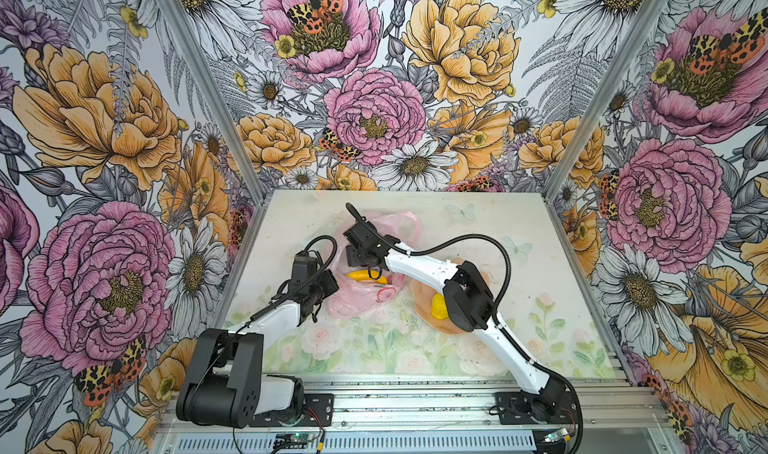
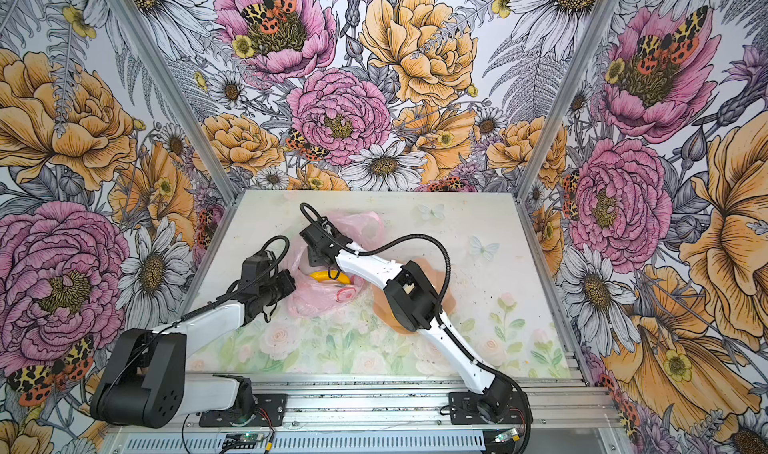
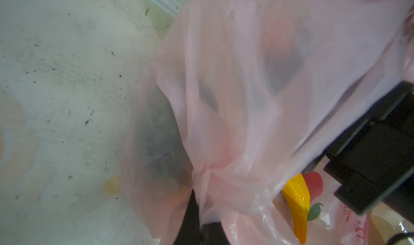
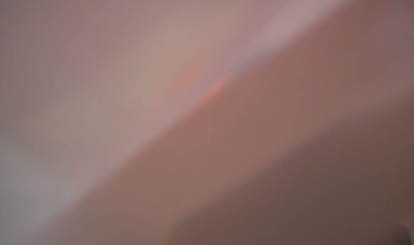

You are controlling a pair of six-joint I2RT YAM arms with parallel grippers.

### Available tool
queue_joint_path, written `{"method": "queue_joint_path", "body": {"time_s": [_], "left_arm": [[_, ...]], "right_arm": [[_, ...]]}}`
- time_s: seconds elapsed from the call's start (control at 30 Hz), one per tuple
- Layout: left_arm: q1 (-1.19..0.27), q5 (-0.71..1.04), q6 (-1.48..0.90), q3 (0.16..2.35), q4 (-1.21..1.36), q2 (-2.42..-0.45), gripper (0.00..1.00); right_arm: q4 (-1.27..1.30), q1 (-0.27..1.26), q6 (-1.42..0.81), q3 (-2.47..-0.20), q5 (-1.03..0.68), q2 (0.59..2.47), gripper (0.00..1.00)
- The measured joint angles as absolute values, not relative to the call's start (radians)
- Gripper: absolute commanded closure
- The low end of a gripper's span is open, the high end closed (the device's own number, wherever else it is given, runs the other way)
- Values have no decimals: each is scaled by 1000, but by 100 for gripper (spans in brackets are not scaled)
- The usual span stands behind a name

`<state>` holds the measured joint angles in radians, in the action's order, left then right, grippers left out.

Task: Take the fake fruits out of the plastic bag
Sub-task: 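Reach into the bag and grasp the dark avocado with the right gripper, then lift the avocado up out of the bag with the right gripper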

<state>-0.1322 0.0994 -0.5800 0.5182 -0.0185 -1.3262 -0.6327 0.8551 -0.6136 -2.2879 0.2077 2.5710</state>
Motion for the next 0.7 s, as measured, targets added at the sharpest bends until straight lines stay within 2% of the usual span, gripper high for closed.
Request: {"method": "queue_joint_path", "body": {"time_s": [0.27,0.7], "left_arm": [[-132,99,-580,518,-20,-1326,100],[-126,102,-580,518,-21,-1324,100]], "right_arm": [[-639,855,-601,-2288,200,2573,51],[-650,892,-566,-2242,204,2516,52]]}}
